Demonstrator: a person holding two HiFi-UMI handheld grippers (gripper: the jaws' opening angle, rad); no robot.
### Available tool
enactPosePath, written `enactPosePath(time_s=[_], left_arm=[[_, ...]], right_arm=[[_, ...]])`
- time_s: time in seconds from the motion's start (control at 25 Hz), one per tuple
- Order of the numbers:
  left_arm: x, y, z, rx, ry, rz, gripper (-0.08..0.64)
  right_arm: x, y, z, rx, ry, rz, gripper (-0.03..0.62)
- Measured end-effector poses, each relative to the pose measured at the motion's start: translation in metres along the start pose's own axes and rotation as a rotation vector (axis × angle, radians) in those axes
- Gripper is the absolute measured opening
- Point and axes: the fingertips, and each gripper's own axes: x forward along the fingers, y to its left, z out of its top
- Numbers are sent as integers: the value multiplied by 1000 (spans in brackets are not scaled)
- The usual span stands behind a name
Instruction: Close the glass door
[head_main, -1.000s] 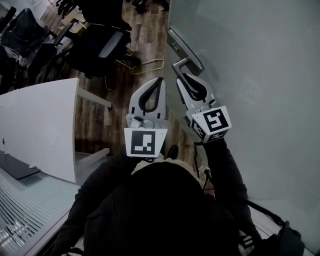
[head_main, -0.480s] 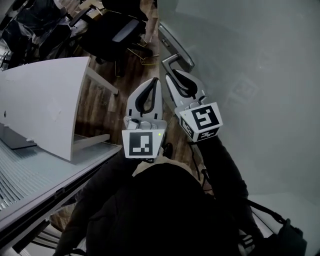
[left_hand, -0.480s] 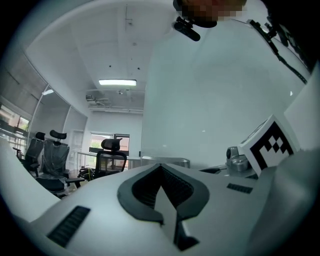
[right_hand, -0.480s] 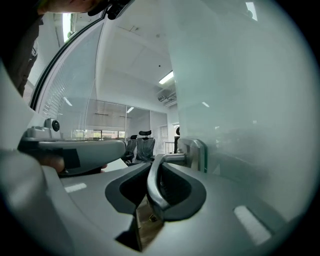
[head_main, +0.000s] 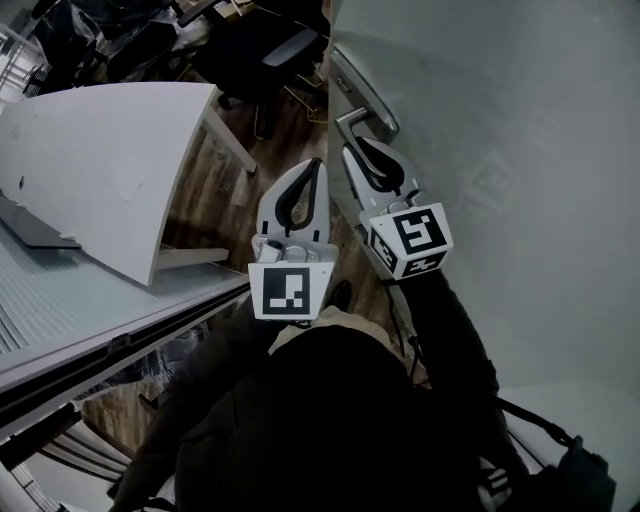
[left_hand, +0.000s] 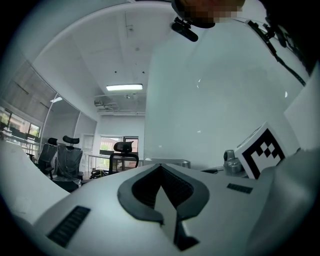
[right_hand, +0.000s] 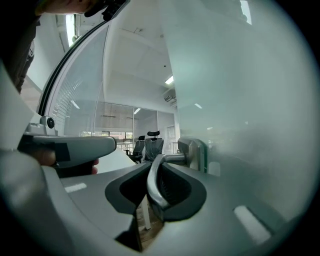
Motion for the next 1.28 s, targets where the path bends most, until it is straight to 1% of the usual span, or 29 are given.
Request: enactPosePath(time_s=[0.12, 0.28, 0.48, 0.6, 0.76, 0.92, 1.08, 1.28], left_arm=[[-23, 16, -1, 1, 6, 11, -3], [-51, 29, 6, 7, -4, 2, -3], [-84, 44, 6, -1, 5, -4, -4], [-100, 50, 6, -8, 11, 0, -3], [-117, 55, 10, -5, 5, 15, -3], [-135, 56, 12, 3, -2, 51, -3], [-158, 55, 12, 13, 6, 103, -3], [-189, 59, 3, 21, 24, 162, -3]], right_arm=[[1, 20, -3, 1, -6, 19, 60], [0, 42, -5, 14, -6, 34, 58], [-2, 71, -5, -27, 5, 56, 58], [-3, 88, -2, -27, 4, 65, 57], [-6, 114, -3, -28, 18, 105, 58], [-10, 138, -5, -36, 19, 152, 60], [-15, 164, -6, -50, 23, 190, 60], [-21, 196, -11, -47, 12, 237, 60]])
